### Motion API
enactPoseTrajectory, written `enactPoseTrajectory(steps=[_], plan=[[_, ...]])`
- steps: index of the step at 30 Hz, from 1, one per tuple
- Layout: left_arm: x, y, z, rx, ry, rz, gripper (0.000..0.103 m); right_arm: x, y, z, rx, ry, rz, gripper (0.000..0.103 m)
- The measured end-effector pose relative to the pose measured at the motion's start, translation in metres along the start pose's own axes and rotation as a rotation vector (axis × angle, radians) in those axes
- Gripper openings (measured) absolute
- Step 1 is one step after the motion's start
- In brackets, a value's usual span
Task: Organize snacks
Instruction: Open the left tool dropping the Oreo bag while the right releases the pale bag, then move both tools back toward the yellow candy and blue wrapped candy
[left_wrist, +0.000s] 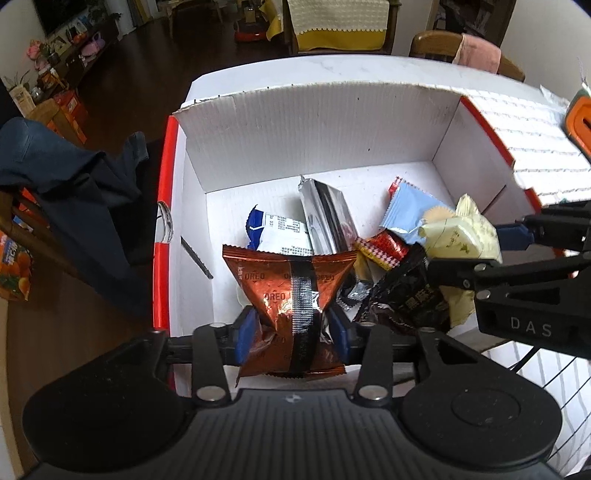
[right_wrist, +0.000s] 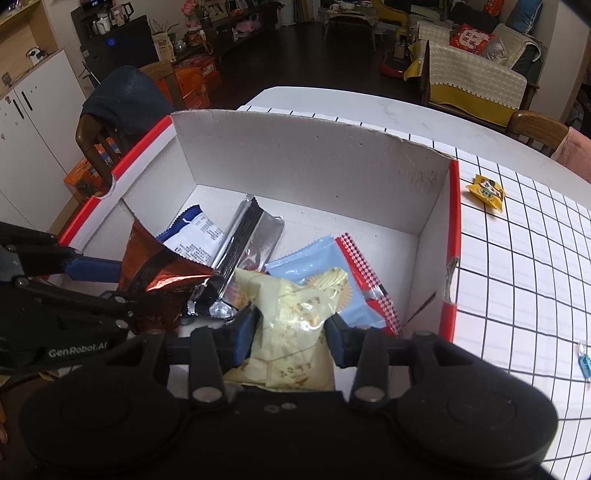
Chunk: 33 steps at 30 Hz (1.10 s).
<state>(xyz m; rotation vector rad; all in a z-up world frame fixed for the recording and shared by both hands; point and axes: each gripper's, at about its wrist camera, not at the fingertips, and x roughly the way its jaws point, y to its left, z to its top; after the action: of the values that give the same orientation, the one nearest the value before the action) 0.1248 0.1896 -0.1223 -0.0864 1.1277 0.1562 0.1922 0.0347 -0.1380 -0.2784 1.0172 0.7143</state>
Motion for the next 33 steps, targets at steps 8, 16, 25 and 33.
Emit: enactPoseTrajectory(steps=[8, 16, 25, 33], plan=[[-0.027, 0.001, -0.002, -0.012, -0.073, -0.03, 0.055, -0.022, -0.006, -0.004, 0.039, -0.037, 0.02, 0.046], [-0.063, -0.007, -0.003, 0.001, -0.162, -0.066, 0.06, -0.062, -0.012, -0.012, 0.085, -0.106, 0.064, 0.061], [-0.101, -0.027, -0.004, 0.047, -0.257, -0.125, 0.069, -0.111, -0.022, -0.027, 0.122, -0.191, 0.084, 0.076], [-0.118, -0.059, 0.001, 0.106, -0.318, -0.173, 0.08, -0.146, -0.051, -0.044, 0.154, -0.243, 0.039, 0.085]])
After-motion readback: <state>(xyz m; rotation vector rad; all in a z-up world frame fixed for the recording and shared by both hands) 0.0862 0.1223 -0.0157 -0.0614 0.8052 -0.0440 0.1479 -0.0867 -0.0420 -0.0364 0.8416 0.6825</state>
